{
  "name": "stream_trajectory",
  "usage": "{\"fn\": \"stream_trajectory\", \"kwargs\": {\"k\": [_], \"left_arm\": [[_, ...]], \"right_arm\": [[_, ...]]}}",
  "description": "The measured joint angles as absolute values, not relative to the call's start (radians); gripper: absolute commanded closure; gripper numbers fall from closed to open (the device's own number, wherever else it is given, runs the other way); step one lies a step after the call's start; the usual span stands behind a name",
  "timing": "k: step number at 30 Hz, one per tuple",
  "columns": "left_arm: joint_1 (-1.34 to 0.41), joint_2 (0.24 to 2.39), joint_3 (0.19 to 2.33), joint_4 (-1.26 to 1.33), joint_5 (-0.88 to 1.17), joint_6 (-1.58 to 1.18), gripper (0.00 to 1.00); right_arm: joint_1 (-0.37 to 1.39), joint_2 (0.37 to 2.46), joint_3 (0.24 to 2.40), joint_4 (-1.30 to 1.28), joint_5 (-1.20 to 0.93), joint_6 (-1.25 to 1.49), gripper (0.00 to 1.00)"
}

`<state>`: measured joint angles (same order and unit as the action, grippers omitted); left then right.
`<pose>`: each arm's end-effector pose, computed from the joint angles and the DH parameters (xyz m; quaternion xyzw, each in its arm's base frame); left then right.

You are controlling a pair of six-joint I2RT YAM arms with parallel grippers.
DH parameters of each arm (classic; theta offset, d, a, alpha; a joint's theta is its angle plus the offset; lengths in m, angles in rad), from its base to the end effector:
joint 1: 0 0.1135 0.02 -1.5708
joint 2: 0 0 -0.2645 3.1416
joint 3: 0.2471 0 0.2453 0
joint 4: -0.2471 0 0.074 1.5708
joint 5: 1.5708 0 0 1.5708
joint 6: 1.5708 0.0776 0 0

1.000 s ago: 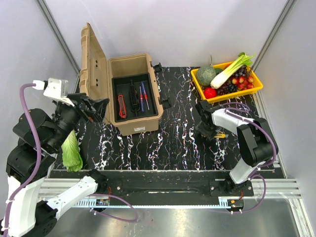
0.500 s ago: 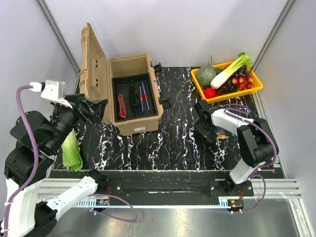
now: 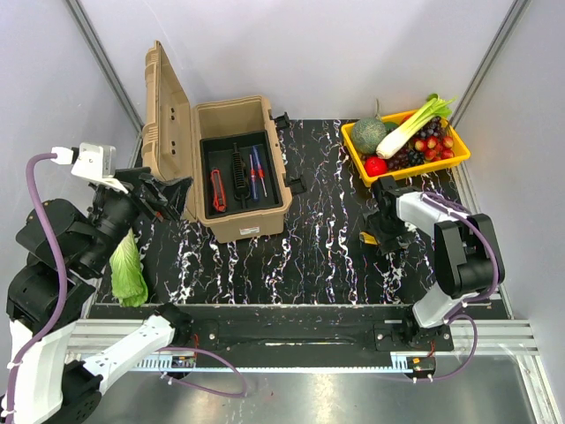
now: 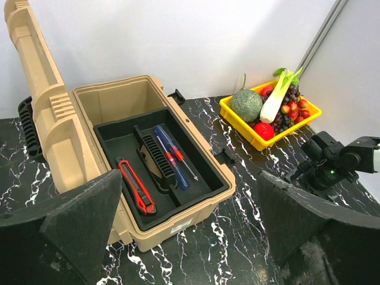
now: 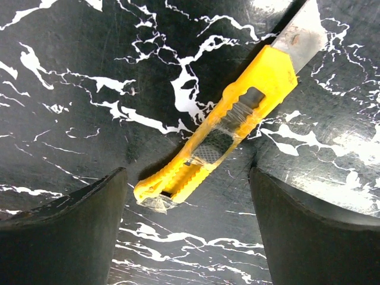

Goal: Pack the tool kit

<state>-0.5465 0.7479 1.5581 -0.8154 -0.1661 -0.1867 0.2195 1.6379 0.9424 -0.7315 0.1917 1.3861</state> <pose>0.0896 -0.0395 0.5063 0.0689 0.7056 -0.1970 0.6772 0.2768 0.0466 0.1224 0.5526 0.8249 -0.0149 0.1183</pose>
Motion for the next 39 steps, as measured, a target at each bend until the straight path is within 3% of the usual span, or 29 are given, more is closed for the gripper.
{"fn": "stream_trajectory", "kwargs": {"k": [5, 7, 9, 14, 19, 32, 39], "left_arm": [[-0.546, 0.748, 1.562, -0.815, -0.171, -0.183, 0.01], [-0.546, 0.748, 1.563, -0.815, -0.171, -0.183, 0.01], [-0.546, 0.748, 1.563, -0.815, -0.173, -0.182, 0.01], [-0.546, 0.748, 1.563, -0.815, -0.173, -0.18, 0.01], [-0.546, 0.748, 1.563, -0.815, -0.174, -0.176, 0.01], [-0.546, 0.748, 1.563, -0.815, -0.179, -0.173, 0.01], [-0.546, 0.749, 1.58, -0.818, -0.18, -0.172, 0.01]], "right_arm": [[0.216, 1.683, 0.987, -0.785, 0.193, 1.396, 0.24], [0.216, 1.692, 0.995, -0.802, 0.194, 1.396, 0.4], [0.216, 1.694, 0.995, -0.811, 0.194, 1.4, 0.51], [0.216, 1.687, 0.988, -0.807, 0.193, 1.408, 0.6], [0.216, 1.658, 0.958, -0.801, 0.199, 1.42, 0.99], [0.216, 1.503, 0.949, -0.871, 0.305, 1.43, 1.0], [0.241, 1.371, 1.106, -0.908, 0.372, 1.371, 1.0]]}}
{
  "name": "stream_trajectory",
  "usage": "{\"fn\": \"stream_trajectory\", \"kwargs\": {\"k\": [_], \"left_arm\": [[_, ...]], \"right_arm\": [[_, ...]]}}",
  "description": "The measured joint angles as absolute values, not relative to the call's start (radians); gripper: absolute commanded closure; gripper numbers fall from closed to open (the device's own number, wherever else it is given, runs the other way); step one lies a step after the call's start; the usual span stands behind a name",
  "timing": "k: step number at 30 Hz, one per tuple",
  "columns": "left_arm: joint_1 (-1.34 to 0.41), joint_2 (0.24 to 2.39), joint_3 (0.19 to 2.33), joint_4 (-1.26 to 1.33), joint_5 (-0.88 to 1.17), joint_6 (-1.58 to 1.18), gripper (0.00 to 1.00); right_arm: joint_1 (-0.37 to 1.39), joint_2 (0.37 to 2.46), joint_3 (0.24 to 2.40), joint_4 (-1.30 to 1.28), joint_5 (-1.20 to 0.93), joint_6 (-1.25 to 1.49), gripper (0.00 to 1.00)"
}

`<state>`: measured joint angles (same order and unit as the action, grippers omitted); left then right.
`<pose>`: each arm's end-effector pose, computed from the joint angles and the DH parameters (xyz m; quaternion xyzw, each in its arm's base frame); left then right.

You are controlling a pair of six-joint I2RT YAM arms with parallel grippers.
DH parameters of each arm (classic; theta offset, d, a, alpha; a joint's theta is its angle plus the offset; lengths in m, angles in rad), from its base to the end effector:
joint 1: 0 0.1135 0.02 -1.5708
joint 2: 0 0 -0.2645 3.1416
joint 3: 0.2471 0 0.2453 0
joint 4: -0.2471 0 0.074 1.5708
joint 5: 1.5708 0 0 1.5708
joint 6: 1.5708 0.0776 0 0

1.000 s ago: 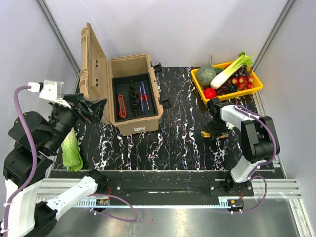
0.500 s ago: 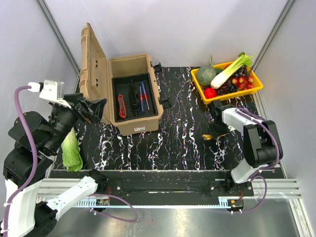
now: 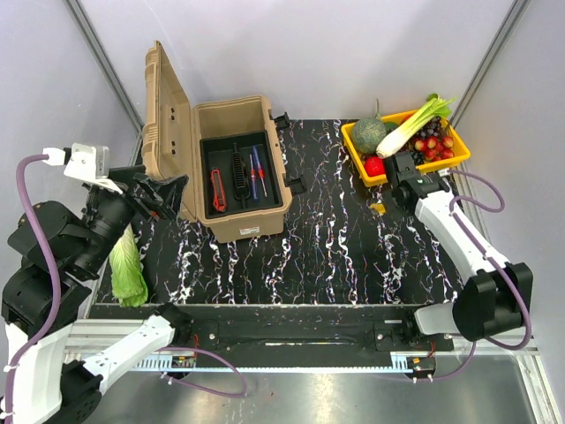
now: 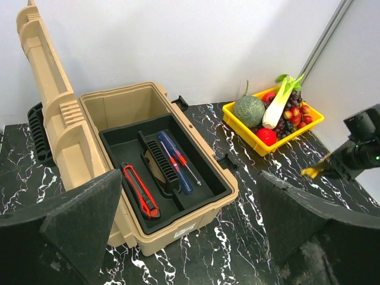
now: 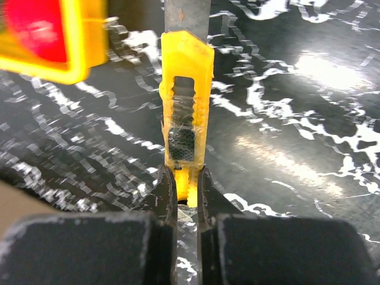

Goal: Pack the tool kit

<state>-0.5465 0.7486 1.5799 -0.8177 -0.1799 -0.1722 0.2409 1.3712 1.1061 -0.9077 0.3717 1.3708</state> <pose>0.0863 -0.0362 0.5117 0.0673 0.6991 -0.1903 0.6859 0.2685 0.0369 0.2335 0.5466 0.7941 0.0147 0.2652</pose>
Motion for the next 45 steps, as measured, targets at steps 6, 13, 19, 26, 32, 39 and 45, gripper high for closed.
{"fn": "stream_trajectory", "kwargs": {"k": [6, 13, 19, 26, 32, 39, 45], "left_arm": [[-0.546, 0.751, 1.597, -0.817, -0.18, -0.164, 0.01], [-0.546, 0.756, 1.604, -0.816, -0.18, -0.162, 0.01], [-0.546, 0.761, 1.604, -0.816, -0.178, -0.165, 0.01], [-0.546, 0.762, 1.604, -0.817, -0.176, -0.171, 0.01], [-0.546, 0.762, 1.604, -0.819, -0.176, -0.179, 0.01], [-0.546, 0.762, 1.604, -0.822, -0.176, -0.182, 0.01], [-0.546, 0.759, 1.604, -0.823, -0.177, -0.182, 0.01]], "right_arm": [[0.395, 1.349, 1.292, -0.907, 0.464, 1.292, 1.0], [0.565, 1.401, 1.472, -0.71, 0.429, 1.015, 1.0], [0.731, 1.619, 1.707, -0.559, 0.297, 0.719, 1.0], [0.912, 1.886, 1.945, -0.514, 0.204, 0.5, 1.0], [0.979, 2.1, 2.163, -0.554, 0.191, 0.412, 1.0], [0.986, 2.27, 2.366, -0.679, 0.221, 0.371, 1.0], [0.986, 2.32, 2.397, -0.76, 0.26, 0.352, 1.0]]}}
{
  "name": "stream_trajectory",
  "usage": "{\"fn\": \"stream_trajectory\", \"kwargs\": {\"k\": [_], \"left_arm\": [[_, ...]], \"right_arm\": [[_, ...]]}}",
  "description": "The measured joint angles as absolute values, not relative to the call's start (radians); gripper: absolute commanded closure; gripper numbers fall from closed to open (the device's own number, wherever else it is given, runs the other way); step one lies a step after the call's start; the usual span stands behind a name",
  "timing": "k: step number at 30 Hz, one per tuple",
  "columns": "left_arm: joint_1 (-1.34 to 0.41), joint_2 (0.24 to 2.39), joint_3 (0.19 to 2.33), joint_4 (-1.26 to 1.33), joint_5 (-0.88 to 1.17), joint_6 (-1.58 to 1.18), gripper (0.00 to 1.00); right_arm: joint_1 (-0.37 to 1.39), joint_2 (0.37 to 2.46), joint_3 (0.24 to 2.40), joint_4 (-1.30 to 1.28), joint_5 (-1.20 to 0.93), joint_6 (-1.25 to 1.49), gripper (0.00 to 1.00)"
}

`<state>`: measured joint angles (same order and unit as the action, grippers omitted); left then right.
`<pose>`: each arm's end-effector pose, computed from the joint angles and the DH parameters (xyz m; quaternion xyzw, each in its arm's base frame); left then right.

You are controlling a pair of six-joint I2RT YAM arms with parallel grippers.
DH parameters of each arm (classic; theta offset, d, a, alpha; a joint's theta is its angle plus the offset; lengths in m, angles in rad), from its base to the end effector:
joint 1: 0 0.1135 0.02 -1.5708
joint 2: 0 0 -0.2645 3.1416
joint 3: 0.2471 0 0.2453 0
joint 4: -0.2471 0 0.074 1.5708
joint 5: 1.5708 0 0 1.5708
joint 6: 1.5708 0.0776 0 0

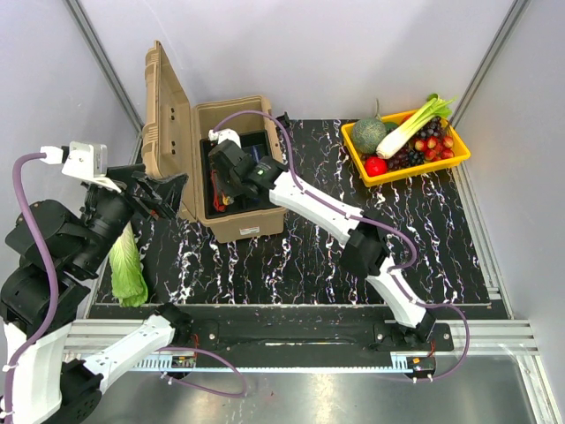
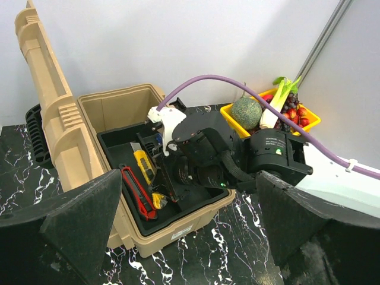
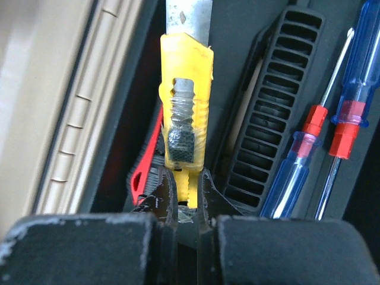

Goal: Pack the tool kit

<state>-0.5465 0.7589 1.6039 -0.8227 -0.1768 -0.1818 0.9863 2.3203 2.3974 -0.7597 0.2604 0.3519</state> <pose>0.0852 -0.0359 0.5166 0.0642 0.6963 -0.1960 0.6874 0.3192 0.4463 0.2913 -0.2263 0.8681 0.1723 0.4069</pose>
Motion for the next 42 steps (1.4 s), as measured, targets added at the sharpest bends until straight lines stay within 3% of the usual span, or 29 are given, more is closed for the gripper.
{"fn": "stream_trajectory", "kwargs": {"k": [5, 8, 16, 32, 42], "left_arm": [[-0.546, 0.759, 1.604, -0.823, -0.177, -0.182, 0.01], [-0.546, 0.754, 1.604, -0.823, -0.177, -0.182, 0.01], [-0.546, 0.746, 1.604, -0.823, -0.177, -0.182, 0.01], [-0.546, 0.746, 1.604, -0.823, -0.182, -0.184, 0.01], [-0.546, 0.83, 1.684, -0.84, -0.26, -0.222, 0.01]], "right_arm": [[0.986, 2.348, 2.397, -0.783, 0.291, 0.343, 1.0], [0.988, 2.356, 2.403, -0.782, 0.302, 0.344, 0.95], [0.997, 2.373, 2.431, -0.784, 0.327, 0.367, 0.56], [1.004, 2.366, 2.466, -0.78, 0.379, 0.41, 0.52], [0.967, 2.147, 2.332, -0.791, 0.437, 0.435, 0.33]]}}
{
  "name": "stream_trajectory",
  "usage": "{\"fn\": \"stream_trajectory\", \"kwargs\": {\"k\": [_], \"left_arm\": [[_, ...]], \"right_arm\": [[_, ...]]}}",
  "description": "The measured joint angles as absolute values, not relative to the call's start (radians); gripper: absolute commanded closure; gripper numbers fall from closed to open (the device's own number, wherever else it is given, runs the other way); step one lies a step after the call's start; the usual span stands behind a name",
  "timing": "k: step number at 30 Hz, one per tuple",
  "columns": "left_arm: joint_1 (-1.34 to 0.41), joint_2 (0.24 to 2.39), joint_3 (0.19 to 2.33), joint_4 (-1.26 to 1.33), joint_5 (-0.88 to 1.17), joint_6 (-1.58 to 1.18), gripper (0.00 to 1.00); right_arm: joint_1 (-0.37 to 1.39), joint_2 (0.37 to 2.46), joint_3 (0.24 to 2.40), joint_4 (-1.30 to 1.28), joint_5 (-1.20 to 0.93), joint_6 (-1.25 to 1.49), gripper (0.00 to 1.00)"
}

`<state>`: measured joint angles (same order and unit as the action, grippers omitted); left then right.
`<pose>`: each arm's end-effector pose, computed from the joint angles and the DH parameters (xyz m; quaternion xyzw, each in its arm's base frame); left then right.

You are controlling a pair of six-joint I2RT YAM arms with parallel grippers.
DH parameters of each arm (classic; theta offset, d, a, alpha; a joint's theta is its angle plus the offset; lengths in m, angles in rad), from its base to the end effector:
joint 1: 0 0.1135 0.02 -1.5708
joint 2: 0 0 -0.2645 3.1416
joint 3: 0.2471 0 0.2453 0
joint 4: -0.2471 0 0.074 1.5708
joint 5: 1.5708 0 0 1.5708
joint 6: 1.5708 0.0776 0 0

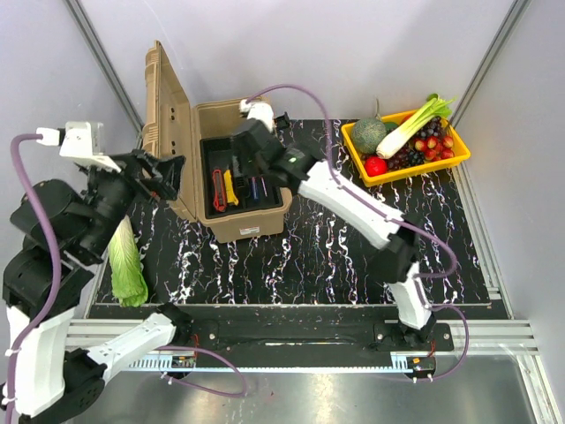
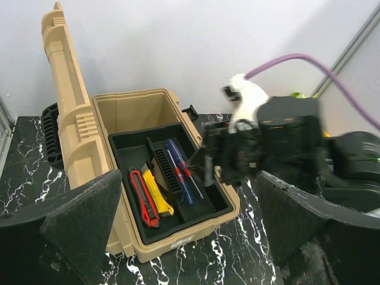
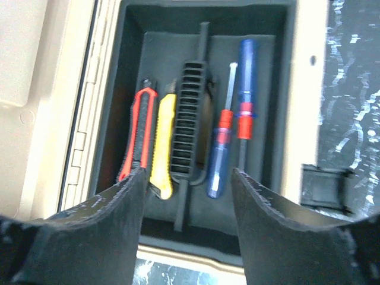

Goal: Pack the tool kit

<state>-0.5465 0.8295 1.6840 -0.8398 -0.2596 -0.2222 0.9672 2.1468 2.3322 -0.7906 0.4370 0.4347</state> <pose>0.0969 -0.0356 0.5296 0.0214 0.7017 -0.1806 0.6888 0.3139 0.3975 0.3560 -0.1304 0.8607 0.1456 0.4702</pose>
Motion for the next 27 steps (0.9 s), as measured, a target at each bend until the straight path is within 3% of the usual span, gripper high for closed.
{"fn": "stream_trajectory", "kwargs": {"k": [8, 14, 22, 27], "left_arm": [[-0.546, 1.006, 1.826, -0.843, -0.332, -0.237, 0.01], [-0.384, 1.121, 1.91, -0.833, -0.266, -0.236, 0.01], [0.143, 1.314, 1.927, -0.677, 0.197, -0.398, 0.01], [0.358, 1.424, 1.808, -0.379, 0.553, -0.658, 0.02]], "right_arm": [[0.781, 1.747, 1.963, -0.752, 0.387, 0.5, 0.13], [0.658, 1.544, 1.659, -0.677, 0.286, 0.505, 0.11], [0.643, 1.561, 1.631, -0.624, 0.19, 0.482, 0.11], [0.577, 1.623, 1.652, -0.599, 0.167, 0.471, 0.11]]}}
